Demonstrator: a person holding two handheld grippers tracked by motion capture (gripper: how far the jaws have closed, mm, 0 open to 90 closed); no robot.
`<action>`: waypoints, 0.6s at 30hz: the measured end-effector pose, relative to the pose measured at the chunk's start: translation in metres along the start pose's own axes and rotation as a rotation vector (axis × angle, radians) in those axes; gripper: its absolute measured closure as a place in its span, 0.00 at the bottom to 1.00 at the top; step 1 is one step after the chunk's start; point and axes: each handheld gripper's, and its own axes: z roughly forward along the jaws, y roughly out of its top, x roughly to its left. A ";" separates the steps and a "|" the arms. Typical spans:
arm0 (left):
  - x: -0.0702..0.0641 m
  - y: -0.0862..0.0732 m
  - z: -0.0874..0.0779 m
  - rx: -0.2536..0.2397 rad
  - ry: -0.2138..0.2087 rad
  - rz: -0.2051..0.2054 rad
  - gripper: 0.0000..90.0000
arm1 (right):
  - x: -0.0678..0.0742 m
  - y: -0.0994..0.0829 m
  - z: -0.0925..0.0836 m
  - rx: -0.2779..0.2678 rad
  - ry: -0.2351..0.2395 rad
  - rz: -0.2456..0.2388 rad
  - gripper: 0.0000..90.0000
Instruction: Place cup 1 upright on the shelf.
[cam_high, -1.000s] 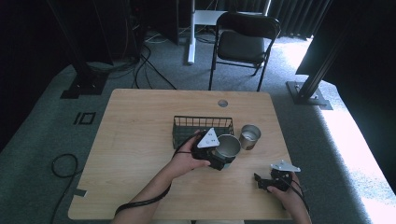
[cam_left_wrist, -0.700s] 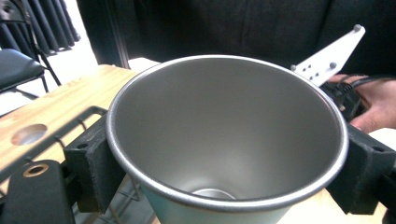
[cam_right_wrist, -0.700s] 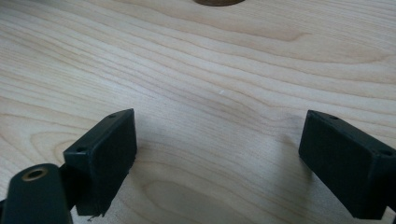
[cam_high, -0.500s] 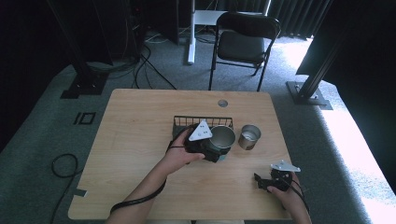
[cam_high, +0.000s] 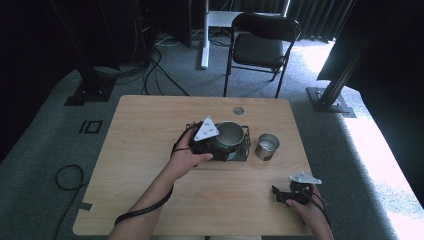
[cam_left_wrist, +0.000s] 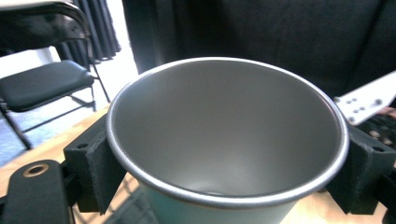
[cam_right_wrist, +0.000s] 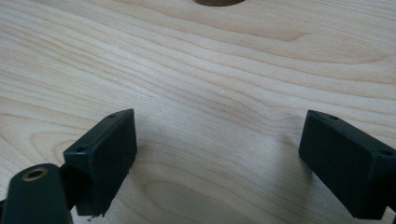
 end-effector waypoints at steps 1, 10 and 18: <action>0.002 0.001 -0.001 -0.004 0.007 -0.013 0.15 | 0.000 0.000 0.000 0.000 0.000 0.000 0.12; 0.021 0.003 -0.009 -0.019 0.145 -0.062 0.15 | 0.000 0.000 0.000 0.000 0.000 -0.001 0.12; 0.036 0.001 -0.016 -0.051 0.286 -0.114 0.15 | 0.000 0.000 0.000 0.000 0.000 -0.001 0.12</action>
